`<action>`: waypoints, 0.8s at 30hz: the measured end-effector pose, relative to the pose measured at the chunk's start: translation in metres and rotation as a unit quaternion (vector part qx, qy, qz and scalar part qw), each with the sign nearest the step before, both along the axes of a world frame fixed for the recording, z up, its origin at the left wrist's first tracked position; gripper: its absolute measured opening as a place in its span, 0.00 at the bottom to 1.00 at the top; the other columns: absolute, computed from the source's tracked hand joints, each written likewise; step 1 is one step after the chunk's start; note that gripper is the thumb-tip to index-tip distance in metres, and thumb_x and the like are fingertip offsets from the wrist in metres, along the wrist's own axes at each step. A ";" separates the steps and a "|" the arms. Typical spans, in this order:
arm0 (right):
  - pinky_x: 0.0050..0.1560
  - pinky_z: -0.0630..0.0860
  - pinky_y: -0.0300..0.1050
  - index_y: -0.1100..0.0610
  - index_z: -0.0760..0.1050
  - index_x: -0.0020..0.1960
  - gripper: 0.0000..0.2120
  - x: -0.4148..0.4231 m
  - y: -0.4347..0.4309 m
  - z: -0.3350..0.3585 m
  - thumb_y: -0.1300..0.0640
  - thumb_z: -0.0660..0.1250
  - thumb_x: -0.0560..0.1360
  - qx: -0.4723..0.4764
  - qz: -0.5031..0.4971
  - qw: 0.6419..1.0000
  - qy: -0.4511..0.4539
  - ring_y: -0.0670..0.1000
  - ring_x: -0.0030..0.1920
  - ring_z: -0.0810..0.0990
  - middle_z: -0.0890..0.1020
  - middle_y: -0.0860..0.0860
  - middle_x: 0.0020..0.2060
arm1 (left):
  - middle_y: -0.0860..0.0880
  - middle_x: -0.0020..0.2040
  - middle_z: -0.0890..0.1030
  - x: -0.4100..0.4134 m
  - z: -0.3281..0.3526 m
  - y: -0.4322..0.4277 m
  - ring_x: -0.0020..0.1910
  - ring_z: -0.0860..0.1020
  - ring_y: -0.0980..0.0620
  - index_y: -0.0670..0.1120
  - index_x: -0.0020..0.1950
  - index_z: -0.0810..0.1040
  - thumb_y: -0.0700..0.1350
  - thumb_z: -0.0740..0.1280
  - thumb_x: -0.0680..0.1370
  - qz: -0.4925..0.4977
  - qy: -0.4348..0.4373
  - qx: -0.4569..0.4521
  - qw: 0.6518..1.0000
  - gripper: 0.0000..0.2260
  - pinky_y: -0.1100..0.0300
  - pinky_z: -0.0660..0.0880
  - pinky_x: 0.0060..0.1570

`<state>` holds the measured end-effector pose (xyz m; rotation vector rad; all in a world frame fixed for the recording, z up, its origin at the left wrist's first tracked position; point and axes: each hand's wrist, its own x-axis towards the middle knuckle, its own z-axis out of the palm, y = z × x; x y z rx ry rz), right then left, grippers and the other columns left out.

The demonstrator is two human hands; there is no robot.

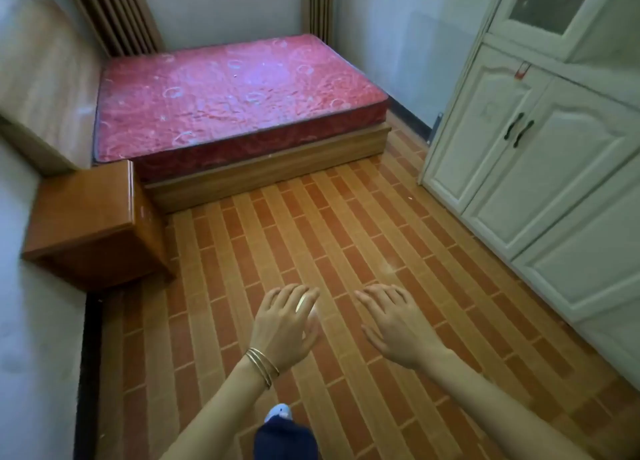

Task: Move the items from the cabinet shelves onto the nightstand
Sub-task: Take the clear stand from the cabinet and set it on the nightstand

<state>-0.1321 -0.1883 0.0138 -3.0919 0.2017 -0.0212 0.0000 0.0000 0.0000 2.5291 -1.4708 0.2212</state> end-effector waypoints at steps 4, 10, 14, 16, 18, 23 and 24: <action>0.62 0.71 0.51 0.53 0.67 0.67 0.26 0.037 -0.001 0.002 0.42 0.54 0.74 0.005 -0.028 1.000 -0.008 0.52 0.61 0.73 0.76 0.51 0.60 | 0.50 0.58 0.79 0.057 0.003 -0.003 0.57 0.76 0.49 0.48 0.64 0.75 0.53 0.64 0.71 -0.028 -0.001 -0.003 1.000 0.22 0.51 0.71 0.56; 0.63 0.70 0.54 0.53 0.64 0.69 0.25 0.101 -0.014 0.034 0.44 0.56 0.75 -0.019 -0.065 0.996 -0.060 0.52 0.63 0.72 0.75 0.51 0.62 | 0.49 0.59 0.78 0.150 0.033 -0.034 0.58 0.75 0.48 0.47 0.65 0.74 0.54 0.60 0.73 -0.103 -0.006 -0.044 0.994 0.23 0.51 0.72 0.57; 0.66 0.67 0.51 0.54 0.64 0.70 0.24 0.126 -0.028 0.052 0.44 0.54 0.77 -0.024 -0.079 0.993 -0.084 0.51 0.66 0.69 0.73 0.52 0.65 | 0.48 0.60 0.78 0.191 0.048 -0.061 0.59 0.75 0.48 0.46 0.65 0.74 0.54 0.61 0.73 -0.146 -0.016 -0.064 0.987 0.23 0.50 0.72 0.57; 0.67 0.66 0.50 0.54 0.64 0.70 0.24 0.132 -0.035 0.051 0.44 0.53 0.78 -0.025 -0.092 0.992 -0.083 0.51 0.67 0.68 0.72 0.52 0.65 | 0.48 0.60 0.78 0.203 0.047 -0.071 0.59 0.75 0.48 0.46 0.66 0.74 0.54 0.61 0.73 -0.156 -0.012 -0.065 0.986 0.23 0.51 0.72 0.57; 0.66 0.65 0.49 0.54 0.64 0.70 0.24 0.136 -0.044 0.046 0.44 0.53 0.78 -0.023 -0.106 0.991 -0.071 0.50 0.66 0.68 0.72 0.52 0.65 | 0.48 0.60 0.78 0.212 0.043 -0.080 0.59 0.75 0.48 0.47 0.65 0.74 0.54 0.61 0.73 -0.168 -0.006 -0.055 0.984 0.23 0.51 0.72 0.56; 0.63 0.67 0.46 0.53 0.65 0.69 0.23 0.145 -0.071 0.025 0.45 0.54 0.78 0.001 -0.121 0.991 -0.054 0.49 0.65 0.69 0.73 0.51 0.64 | 0.49 0.58 0.79 0.228 0.026 -0.112 0.56 0.77 0.49 0.48 0.64 0.75 0.53 0.60 0.72 -0.206 0.017 -0.012 0.978 0.22 0.53 0.74 0.54; 0.62 0.68 0.46 0.53 0.66 0.69 0.23 0.147 -0.078 0.021 0.45 0.54 0.78 0.000 -0.122 0.991 -0.048 0.49 0.65 0.69 0.74 0.51 0.64 | 0.49 0.58 0.79 0.231 0.023 -0.121 0.56 0.77 0.49 0.48 0.64 0.75 0.53 0.60 0.72 -0.209 0.019 -0.006 0.978 0.22 0.52 0.74 0.54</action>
